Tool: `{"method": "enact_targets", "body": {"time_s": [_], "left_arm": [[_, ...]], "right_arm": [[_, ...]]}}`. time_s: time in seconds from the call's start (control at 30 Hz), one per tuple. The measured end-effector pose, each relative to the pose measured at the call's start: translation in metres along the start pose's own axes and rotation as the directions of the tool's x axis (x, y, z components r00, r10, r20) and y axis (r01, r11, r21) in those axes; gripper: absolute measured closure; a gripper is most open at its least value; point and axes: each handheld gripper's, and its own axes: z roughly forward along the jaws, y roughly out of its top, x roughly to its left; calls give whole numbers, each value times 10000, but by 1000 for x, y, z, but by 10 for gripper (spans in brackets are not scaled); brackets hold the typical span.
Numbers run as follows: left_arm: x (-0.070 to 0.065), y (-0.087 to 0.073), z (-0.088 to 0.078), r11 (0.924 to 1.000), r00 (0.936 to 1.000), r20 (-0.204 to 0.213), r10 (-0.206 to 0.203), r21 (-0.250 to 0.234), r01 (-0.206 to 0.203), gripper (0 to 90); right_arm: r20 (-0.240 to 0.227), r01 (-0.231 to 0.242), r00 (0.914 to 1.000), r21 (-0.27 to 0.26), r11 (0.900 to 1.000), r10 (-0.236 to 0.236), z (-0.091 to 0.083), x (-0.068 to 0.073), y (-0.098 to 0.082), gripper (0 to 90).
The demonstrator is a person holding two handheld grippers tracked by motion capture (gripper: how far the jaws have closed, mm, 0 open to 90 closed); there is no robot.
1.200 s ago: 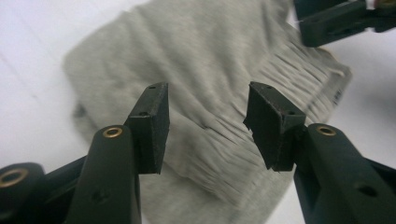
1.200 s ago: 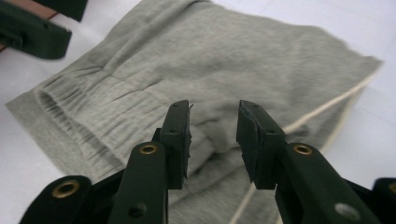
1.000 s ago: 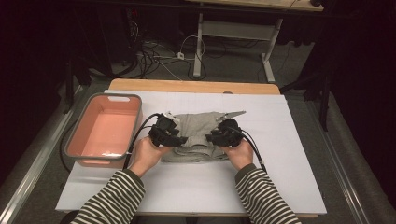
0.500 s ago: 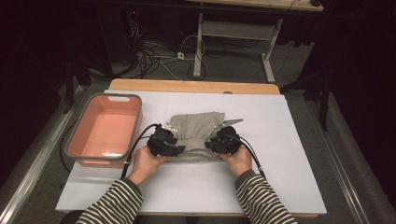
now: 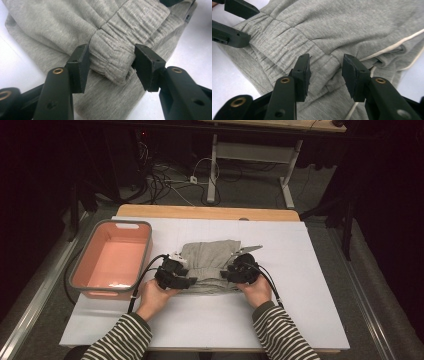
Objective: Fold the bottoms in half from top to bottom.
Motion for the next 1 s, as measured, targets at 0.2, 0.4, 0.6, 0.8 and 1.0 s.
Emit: {"method": "enact_targets", "body": {"time_s": [0.2,0.4,0.6,0.8,1.0], "left_arm": [[-1,-1,-1,10000,10000,23,56,39,-56,454],[-1,-2,-1,10000,10000,44,14,42,-14,454],[0,-1,-1,9999,9999,69,-89,-74,89,448],[0,-1,-3,9999,9999,91,-102,-128,103,447],[1,-2,-5,9997,9999,58,-159,-184,160,434]], "right_arm": [[36,126,9999,-146,9998,-125,-7,1,0,548],[-151,37,9999,-446,9990,-44,-18,2,-2,513],[-214,35,9998,-660,9978,-50,-26,0,-3,478],[-160,-37,9999,-764,9971,25,-31,-2,-5,462],[-210,-79,9998,-989,9951,58,-38,-4,-11,463]]}}
